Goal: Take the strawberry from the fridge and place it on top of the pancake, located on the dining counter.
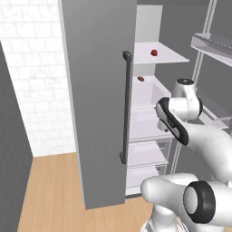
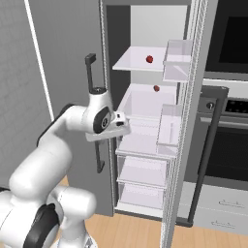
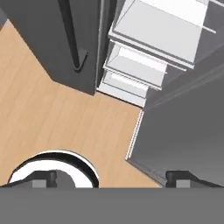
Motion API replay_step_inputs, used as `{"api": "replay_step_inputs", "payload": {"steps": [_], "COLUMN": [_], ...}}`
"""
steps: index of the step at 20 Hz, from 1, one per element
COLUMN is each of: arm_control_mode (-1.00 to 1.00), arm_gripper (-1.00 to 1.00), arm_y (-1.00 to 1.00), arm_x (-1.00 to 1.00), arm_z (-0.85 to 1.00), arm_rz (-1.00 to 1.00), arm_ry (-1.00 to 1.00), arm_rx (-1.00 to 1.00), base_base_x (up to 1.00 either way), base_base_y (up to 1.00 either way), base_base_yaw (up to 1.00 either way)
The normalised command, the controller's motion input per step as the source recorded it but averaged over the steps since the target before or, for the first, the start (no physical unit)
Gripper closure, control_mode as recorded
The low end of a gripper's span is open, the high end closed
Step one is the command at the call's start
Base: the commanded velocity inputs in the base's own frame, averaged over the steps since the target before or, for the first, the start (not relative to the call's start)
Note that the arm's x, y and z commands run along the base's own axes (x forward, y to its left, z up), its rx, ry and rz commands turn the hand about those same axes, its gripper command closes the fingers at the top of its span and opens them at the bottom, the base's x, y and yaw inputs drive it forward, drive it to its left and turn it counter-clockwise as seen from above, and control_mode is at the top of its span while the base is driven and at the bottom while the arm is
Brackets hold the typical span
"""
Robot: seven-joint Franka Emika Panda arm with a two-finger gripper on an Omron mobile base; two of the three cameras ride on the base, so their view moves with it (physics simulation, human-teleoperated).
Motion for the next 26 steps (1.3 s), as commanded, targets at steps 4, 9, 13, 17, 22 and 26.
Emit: {"api": "replay_step_inputs", "payload": {"steps": [4, 9, 13, 17, 22, 26], "arm_control_mode": [-1.0, -1.0, -1.0, -1.0, -1.0, -1.0], "arm_gripper": [-1.0, -1.0, -1.0, -1.0, -1.0, -1.0], "arm_y": [0.78, 0.66, 0.5, 0.46, 0.34, 0.21], "arm_x": [0.13, 0.0, 0.0, 0.24, 0.48, 0.64], "arm_z": [0.4, 0.93, 0.7, 0.89, 0.63, 0.17], "arm_rz": [-0.23, -0.27, -0.25, -0.18, -0.02, 0.0], "arm_ry": [-0.34, -0.37, -0.25, 0.03, 0.13, 0.09], "arm_rx": [0.42, 0.27, -0.04, -0.22, -0.18, -0.08], "base_base_x": [0.0, 0.0, 0.0, 0.0, 0.0, 0.0], "base_base_y": [0.0, 0.0, 0.0, 0.0, 0.0, 0.0], "base_base_yaw": [0.0, 0.0, 0.0, 0.0, 0.0, 0.0]}}
